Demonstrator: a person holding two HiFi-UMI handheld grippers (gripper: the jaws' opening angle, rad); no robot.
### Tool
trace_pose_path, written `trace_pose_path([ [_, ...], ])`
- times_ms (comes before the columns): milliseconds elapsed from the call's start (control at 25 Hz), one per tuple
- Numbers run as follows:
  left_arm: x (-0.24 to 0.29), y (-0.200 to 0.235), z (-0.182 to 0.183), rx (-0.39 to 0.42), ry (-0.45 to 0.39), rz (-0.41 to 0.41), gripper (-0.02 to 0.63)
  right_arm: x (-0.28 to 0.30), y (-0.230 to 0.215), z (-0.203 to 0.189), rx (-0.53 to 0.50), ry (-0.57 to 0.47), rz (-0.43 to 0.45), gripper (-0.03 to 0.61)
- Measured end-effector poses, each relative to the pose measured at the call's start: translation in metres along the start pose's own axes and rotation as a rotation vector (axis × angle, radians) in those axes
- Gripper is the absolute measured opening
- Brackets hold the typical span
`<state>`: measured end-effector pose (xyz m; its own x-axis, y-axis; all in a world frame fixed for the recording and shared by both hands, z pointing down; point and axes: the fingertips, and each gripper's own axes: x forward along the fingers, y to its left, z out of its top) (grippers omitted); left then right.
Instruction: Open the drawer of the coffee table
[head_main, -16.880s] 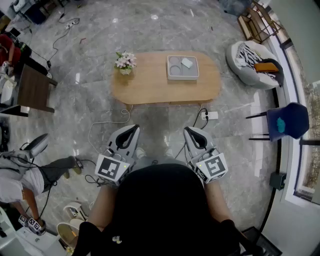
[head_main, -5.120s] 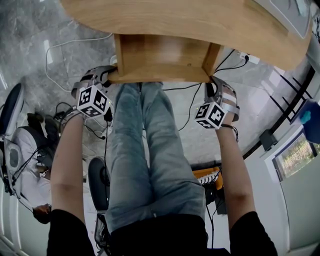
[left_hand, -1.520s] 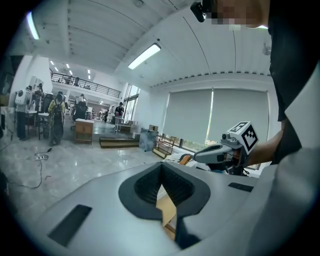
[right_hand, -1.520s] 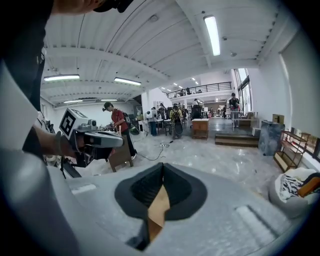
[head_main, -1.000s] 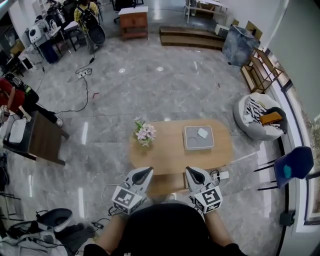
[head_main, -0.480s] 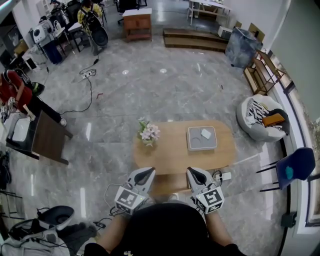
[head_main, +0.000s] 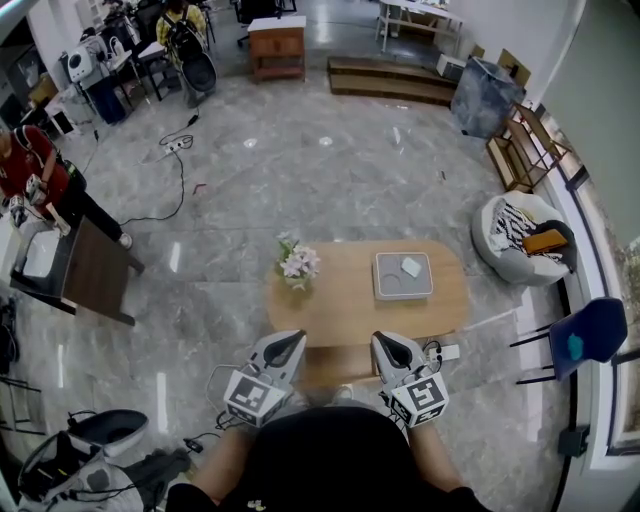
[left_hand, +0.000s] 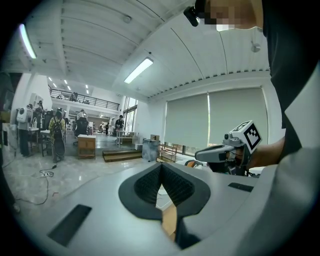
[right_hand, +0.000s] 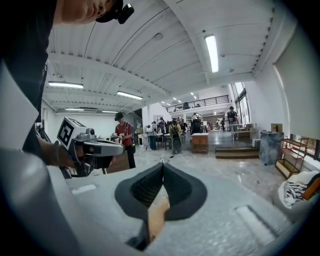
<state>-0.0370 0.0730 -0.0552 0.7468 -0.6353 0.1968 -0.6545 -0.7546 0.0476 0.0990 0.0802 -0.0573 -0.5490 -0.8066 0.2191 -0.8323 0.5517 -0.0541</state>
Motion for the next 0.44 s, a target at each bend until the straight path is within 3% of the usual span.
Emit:
trace_pose_path([
  [440,-0.0055,-0.0057,0.0008,0.002,-0.006,-0.004,0.014,-0.0096,0.0070,0.0070,-0.007,-0.009,0.005,-0.002],
])
